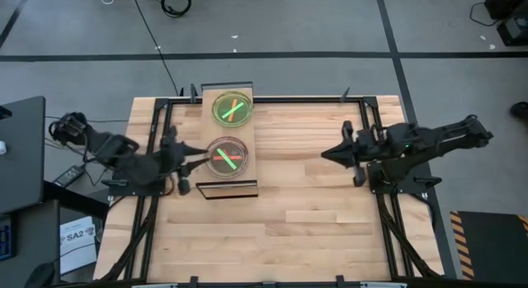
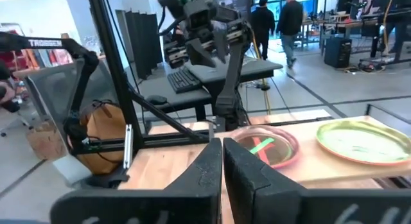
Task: Place and stack plates onto a shelf
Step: Return to Home Position
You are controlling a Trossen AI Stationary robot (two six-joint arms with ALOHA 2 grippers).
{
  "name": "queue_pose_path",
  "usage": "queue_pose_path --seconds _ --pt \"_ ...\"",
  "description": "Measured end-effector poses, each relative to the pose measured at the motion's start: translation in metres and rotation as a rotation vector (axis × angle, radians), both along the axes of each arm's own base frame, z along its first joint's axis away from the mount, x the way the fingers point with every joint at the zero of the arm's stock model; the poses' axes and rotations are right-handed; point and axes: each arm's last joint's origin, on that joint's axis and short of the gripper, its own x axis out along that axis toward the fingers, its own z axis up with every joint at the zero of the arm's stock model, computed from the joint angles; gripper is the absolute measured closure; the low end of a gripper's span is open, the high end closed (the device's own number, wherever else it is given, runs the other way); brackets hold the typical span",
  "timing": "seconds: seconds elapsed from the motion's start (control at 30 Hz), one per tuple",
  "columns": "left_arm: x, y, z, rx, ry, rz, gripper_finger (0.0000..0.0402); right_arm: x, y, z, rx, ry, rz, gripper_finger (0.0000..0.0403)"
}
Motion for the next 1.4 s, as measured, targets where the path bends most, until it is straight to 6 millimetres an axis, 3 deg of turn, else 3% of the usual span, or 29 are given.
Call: queue_pose_path --seconds 0.23,0.57,0.73,1.03,1.2,1.4 --pt "-0.032 -0.009 -0.055 0.003 -0.050 -0.014 0.0297 -0.027 -0.007 0.001 -0.081 0.021 -0.002 0.0388" --pt "-0.029 -0.002 -0.120 -0.053 -0.159 -0.177 0.0297 -0.028 -0.012 0.000 -0.100 0.033 -0.039 0.0387" --pt "-0.024 0.016 -0.132 -0.054 -0.256 -0.273 0.0297 -0.027 -0.013 -0.001 -0.079 0.037 -0.021 0.0387" --pt "-0.033 0.054 -0.151 -0.042 -0.331 -0.252 0.0297 -0.034 -0.014 -0.003 -0.075 0.064 -0.001 0.0387" --pt "-0.044 0.065 -0.166 -0.036 -0.374 -0.211 0.0297 -0.046 -0.017 -0.003 -0.034 0.068 -0.003 0.0387" --pt "-0.058 0.069 -0.172 -0.005 -0.453 -0.241 0.0297 -0.053 -0.018 -0.001 -0.026 0.040 -0.003 0.0387"
